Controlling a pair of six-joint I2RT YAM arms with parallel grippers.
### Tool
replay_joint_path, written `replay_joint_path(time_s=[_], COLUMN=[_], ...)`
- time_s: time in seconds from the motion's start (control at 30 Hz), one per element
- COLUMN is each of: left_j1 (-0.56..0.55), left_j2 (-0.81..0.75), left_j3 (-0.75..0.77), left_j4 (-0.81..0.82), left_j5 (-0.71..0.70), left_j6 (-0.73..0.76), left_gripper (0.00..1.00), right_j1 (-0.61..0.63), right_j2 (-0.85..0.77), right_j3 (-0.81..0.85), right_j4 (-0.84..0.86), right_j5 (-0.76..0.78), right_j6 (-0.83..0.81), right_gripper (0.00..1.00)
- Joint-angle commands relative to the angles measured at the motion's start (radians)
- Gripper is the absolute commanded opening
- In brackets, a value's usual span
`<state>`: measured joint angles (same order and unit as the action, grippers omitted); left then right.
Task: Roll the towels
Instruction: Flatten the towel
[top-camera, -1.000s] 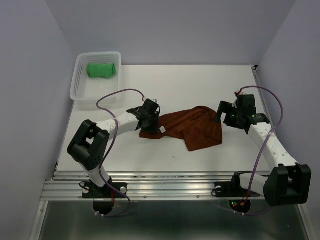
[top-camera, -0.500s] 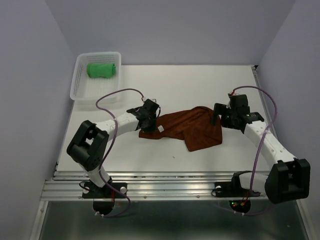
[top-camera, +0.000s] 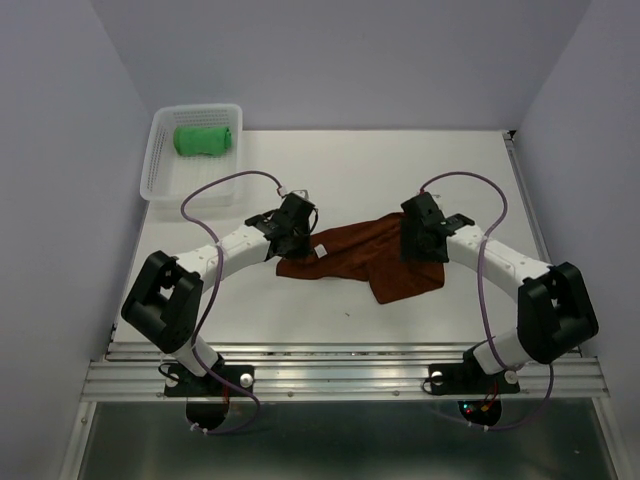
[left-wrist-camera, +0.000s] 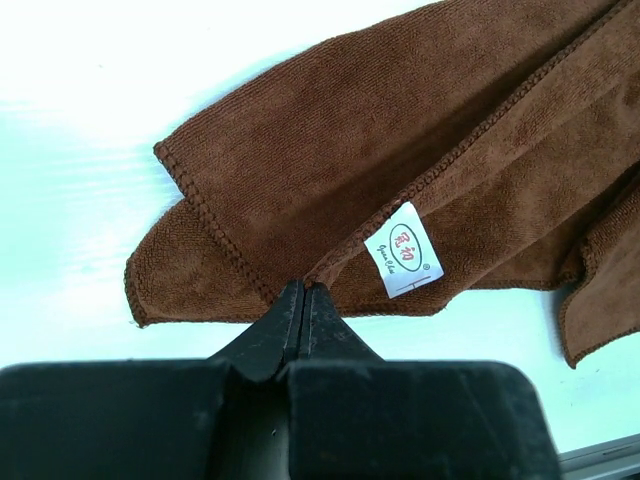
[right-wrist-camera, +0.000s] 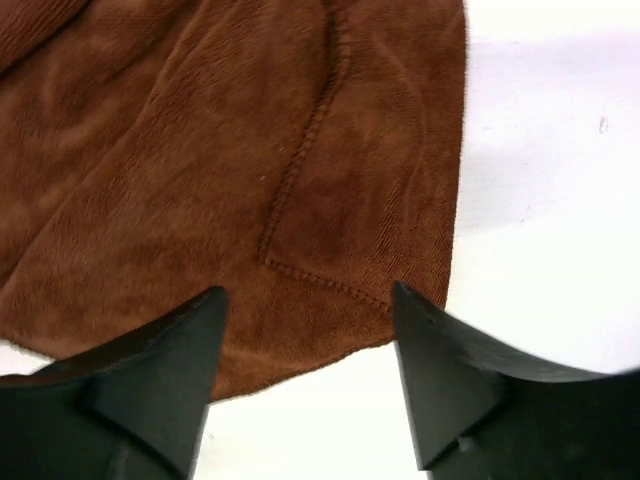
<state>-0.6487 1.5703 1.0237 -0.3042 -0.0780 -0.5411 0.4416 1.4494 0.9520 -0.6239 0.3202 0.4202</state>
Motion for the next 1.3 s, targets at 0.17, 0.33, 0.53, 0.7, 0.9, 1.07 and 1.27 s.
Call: replay_joint_path(time_s=[0.17,0.33,0.53,0.7,0.9,1.07,1.27], left_j1=[-0.006,-0.006,-0.006,-0.008,-0.006,-0.006,-0.006], left_j2=[-0.044,-0.039,-0.03,-0.03,-0.03,-0.039,-0.042], left_j3=[0.018,0.019,0.019,0.019,0.019,0.018,0.019], left_j4=[-0.013,-0.015,-0.016,-0.016,-0.024,-0.03,-0.039], left_j5=[-0.034,-0.037,-0.035,-0.039,-0.048,-0.065,-0.081], left_j6=[-0.008,-0.007,-0.008,-0.008,-0.011,-0.017,-0.02], left_gripper=[0.0,0.0,0.0,0.0,0.0,0.0,0.0], right_j1=[0.02,0.02,0.02,0.02,0.02,0.02,0.02], right_j2=[0.074,0.112,0.137,0.163,0.19,0.172,0.154], right_j3=[0.059,0.056,0.039,0.031,0.027,0.016,-0.001], right_j4=[0.023,0.042,0.085,0.099,0.112,0.112,0.11], right_j5=[0.085,0.065,0.019,0.022,0.043,0.077,0.102], right_j6=[0.022,0.02,0.025,0.037,0.064,0.083,0.086], right_gripper=[0.5,0.5,0.5,0.49,0.43,0.28,0.13])
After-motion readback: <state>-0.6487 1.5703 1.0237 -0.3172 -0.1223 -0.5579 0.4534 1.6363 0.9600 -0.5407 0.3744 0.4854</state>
